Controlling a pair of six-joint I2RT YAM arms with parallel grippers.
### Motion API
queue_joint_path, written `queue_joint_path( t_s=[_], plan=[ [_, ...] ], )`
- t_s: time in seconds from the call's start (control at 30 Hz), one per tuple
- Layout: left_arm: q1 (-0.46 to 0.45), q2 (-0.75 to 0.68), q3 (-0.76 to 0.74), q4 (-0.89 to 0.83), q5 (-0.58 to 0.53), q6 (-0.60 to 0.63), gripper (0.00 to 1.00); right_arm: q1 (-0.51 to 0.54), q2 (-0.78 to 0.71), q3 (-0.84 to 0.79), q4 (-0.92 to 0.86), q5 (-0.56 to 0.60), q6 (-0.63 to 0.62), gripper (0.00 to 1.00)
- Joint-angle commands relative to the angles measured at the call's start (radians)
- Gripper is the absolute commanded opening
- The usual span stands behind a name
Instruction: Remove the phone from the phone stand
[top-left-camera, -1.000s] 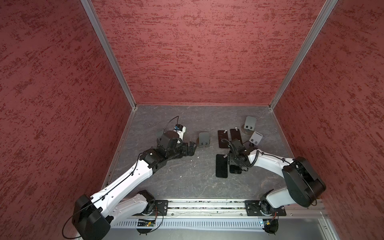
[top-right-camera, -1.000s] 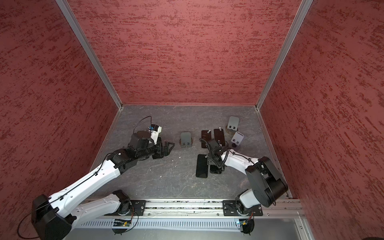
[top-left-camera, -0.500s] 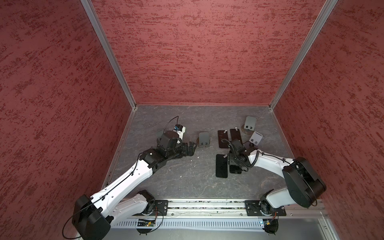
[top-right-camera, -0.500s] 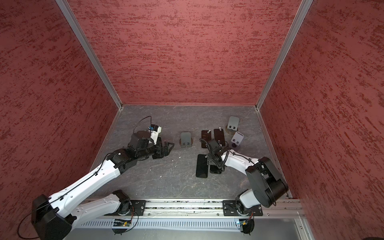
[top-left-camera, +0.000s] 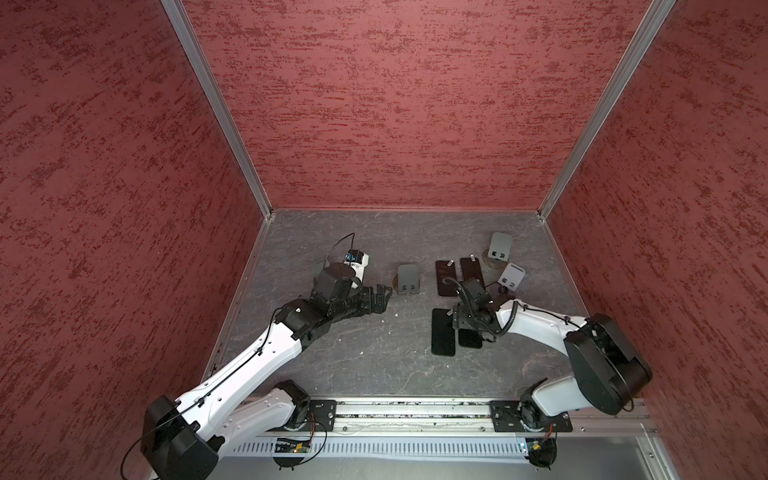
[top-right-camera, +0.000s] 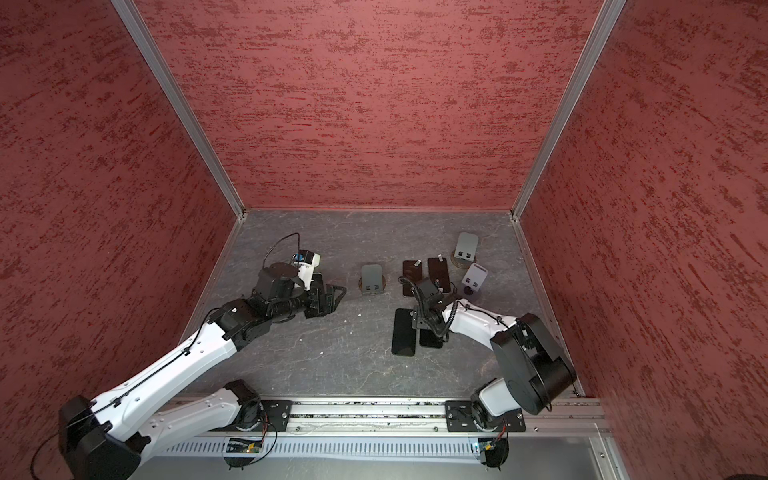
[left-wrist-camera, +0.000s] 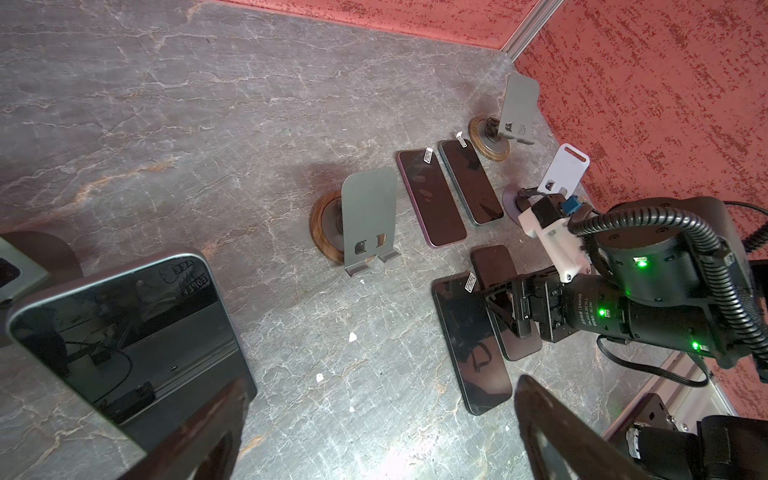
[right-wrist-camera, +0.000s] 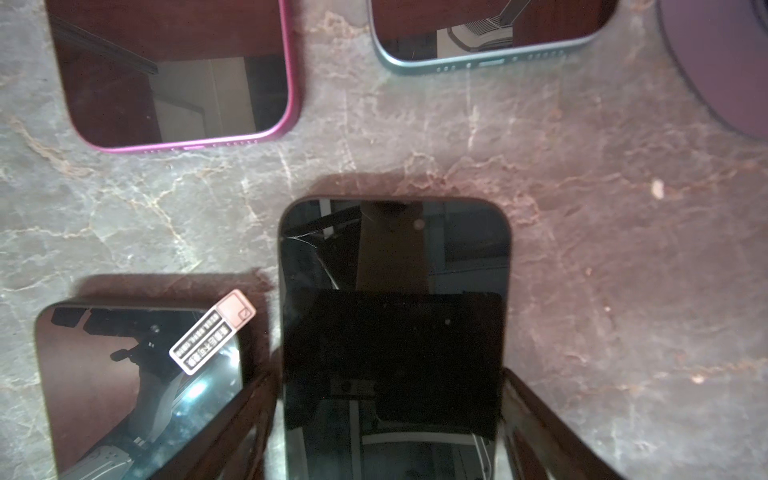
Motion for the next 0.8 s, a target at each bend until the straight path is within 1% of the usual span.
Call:
queue_joint_path(
  t_s=[0.0,0.2,0.23,0.27,0.3,0.43,0.57,0.77],
  plan=[
    [0.005,-0.010,0.000,-0.005,-0.012,0.013,1.00,-0.007,0.060,-0.053,-0.043,-0.097,0.016,0.84],
    [0.006,-0.005,0.001,-0.014,-0.017,0.013,0.99,-0.007,0.019,-0.031,-0.067,-0.058,0.003,0.91],
    [0.006,-0.005,0.004,-0.016,-0.019,0.013,1.00,-0.008,0.006,-0.025,-0.076,-0.044,0.001,0.93],
    [0.006,-0.006,0.003,-0.017,-0.027,0.010,0.99,-0.007,-0.005,-0.019,-0.089,-0.028,-0.002,0.98],
    [0.006,-0.007,0.004,-0.021,-0.043,0.004,0.99,-0.007,-0.016,-0.009,-0.104,-0.010,-0.006,0.99],
    [0.009,-0.016,0.003,-0.030,-0.072,-0.005,1.00,-0.007,-0.066,0.029,-0.153,0.039,-0.021,0.99],
    [0.009,-0.024,0.004,-0.035,-0.061,-0.005,1.00,-0.007,-0.119,0.064,-0.184,0.069,-0.029,0.99],
    [0.009,-0.021,0.014,-0.069,-0.069,-0.008,1.00,-0.006,-0.196,0.104,-0.178,0.071,-0.051,0.99]
  ],
)
